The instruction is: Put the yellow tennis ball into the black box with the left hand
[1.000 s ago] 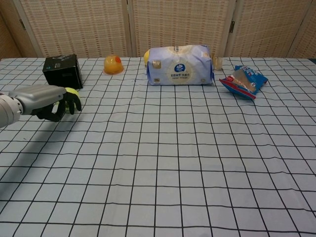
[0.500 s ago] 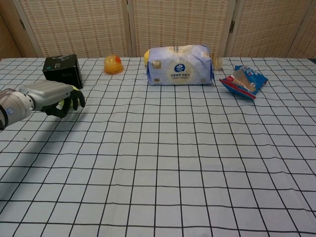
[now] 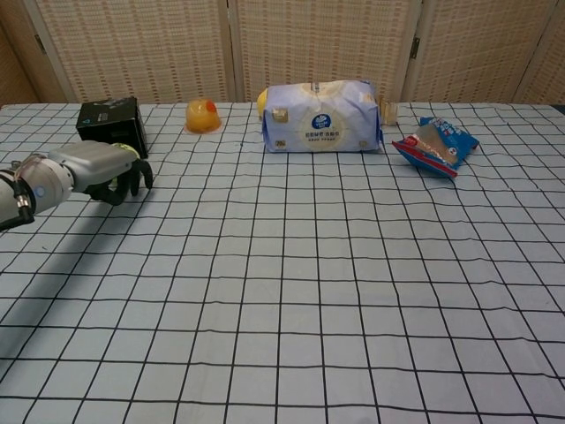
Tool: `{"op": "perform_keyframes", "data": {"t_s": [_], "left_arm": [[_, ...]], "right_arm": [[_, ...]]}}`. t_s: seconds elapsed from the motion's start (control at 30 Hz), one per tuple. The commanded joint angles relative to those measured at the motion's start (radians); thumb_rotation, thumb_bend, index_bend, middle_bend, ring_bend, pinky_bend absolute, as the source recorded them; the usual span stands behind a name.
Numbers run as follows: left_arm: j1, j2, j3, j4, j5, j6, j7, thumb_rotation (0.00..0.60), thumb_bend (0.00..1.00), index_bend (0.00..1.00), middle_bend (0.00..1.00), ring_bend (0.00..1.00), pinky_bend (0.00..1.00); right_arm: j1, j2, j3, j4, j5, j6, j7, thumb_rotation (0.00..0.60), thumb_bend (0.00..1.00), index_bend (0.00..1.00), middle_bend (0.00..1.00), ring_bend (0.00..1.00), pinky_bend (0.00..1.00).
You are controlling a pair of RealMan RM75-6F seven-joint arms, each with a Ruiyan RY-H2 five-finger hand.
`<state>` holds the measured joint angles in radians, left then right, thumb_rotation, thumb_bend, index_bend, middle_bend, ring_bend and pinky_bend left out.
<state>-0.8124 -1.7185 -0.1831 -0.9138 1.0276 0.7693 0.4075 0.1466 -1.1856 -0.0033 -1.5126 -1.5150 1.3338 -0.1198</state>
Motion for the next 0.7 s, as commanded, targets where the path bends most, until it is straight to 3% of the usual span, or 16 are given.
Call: {"op": "perform_keyframes", "data": {"t_s": [0.03,0.27,0.7], "left_arm": [[-0.017,-0.014,-0.009,0.032,-0.003,-0.014,0.000,0.600,0.92,0.31,0.32,0.34,0.52],[-0.050,-0.037,-0.027,0.094,-0.010,-0.025,0.020,0.600,0.89,0.31,0.32,0.34,0.52],[-0.090,-0.089,-0.058,0.177,-0.073,-0.094,0.045,0.600,0.65,0.21,0.23,0.22,0.42]], "right_arm": [[0.001,-0.002,0.000,0.002,0.004,-0.004,-0.005,0.600,0.06,0.18,0.08,0.02,0.00],[0.004,-0.006,0.001,0.008,0.014,-0.016,-0.010,0.600,0.06,0.18,0.08,0.02,0.00],[0.008,-0.007,-0.001,0.008,0.021,-0.029,-0.016,0.600,0.06,0.18,0.08,0.02,0.00]]}}
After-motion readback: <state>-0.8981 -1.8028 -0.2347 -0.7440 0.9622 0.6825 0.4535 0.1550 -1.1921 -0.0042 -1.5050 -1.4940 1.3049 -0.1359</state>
